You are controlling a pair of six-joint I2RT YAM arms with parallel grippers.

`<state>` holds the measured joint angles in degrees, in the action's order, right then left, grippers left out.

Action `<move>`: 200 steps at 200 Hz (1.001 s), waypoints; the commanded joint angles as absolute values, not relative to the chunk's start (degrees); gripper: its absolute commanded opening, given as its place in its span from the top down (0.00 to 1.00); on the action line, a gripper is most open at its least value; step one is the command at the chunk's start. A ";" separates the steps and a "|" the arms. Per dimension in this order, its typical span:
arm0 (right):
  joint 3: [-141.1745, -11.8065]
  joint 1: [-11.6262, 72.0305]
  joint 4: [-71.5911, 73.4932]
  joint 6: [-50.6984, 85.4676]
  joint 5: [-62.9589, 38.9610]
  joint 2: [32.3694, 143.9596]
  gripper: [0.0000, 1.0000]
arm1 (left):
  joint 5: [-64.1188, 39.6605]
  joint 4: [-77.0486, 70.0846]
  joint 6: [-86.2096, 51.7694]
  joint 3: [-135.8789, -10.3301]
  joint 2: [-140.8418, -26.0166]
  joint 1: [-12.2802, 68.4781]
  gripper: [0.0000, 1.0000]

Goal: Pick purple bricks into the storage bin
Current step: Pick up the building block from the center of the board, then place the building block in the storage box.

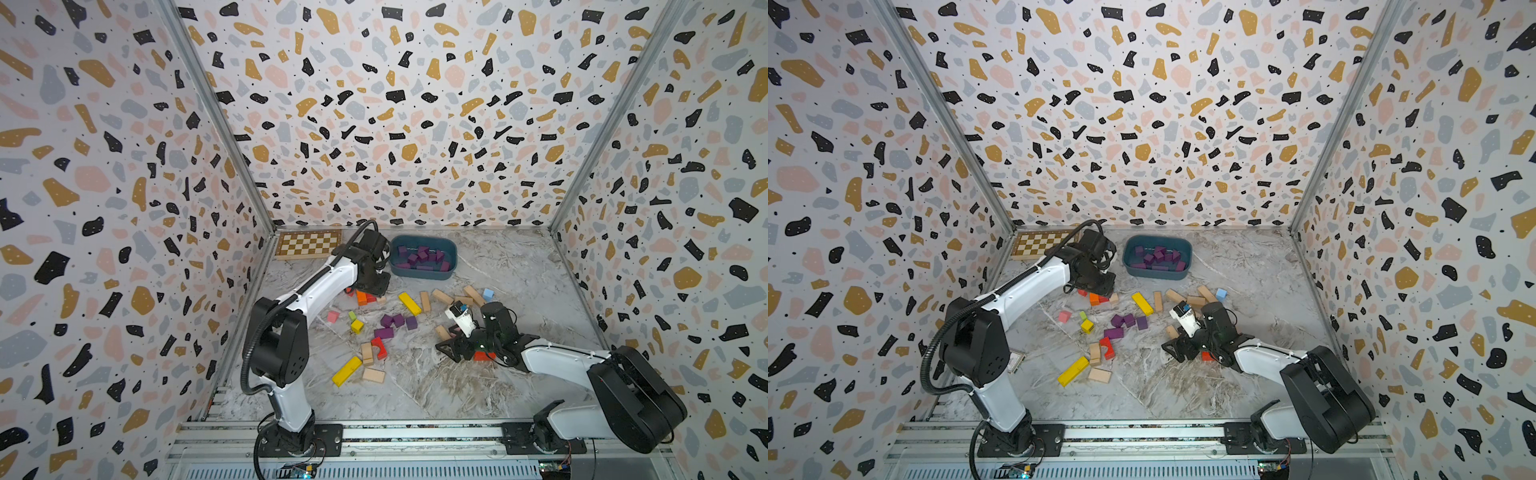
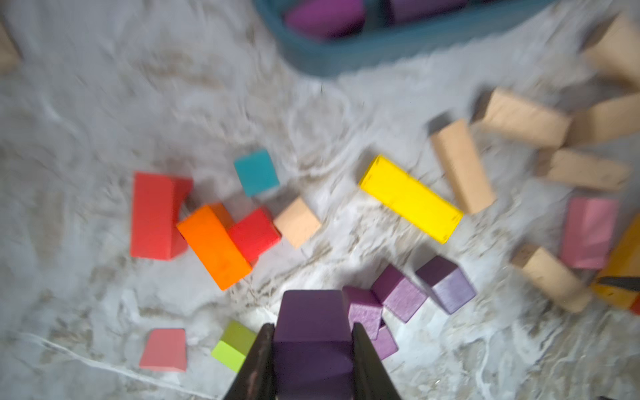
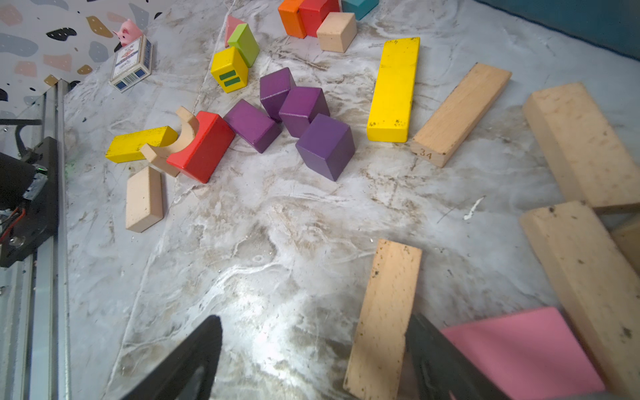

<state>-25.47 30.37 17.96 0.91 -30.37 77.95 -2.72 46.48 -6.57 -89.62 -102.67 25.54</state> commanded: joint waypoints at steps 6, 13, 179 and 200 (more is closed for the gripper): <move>-27.25 30.23 18.39 1.22 -30.98 77.18 0.16 | -3.06 52.66 -4.53 -101.55 -106.57 25.40 1.00; -27.25 30.20 18.30 1.18 -30.89 76.91 0.16 | -2.90 54.30 -4.11 -105.60 -108.96 25.48 1.00; -26.02 30.83 15.43 1.58 -26.28 69.92 0.16 | -5.33 56.75 -7.03 -146.31 -143.79 27.44 1.00; -25.84 30.85 15.44 1.52 -26.19 69.73 0.16 | -5.36 55.34 -7.30 -146.76 -145.46 27.42 1.00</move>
<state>-25.47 30.57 17.04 1.23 -26.50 71.48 -5.52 57.91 -6.35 -145.53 -143.02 27.40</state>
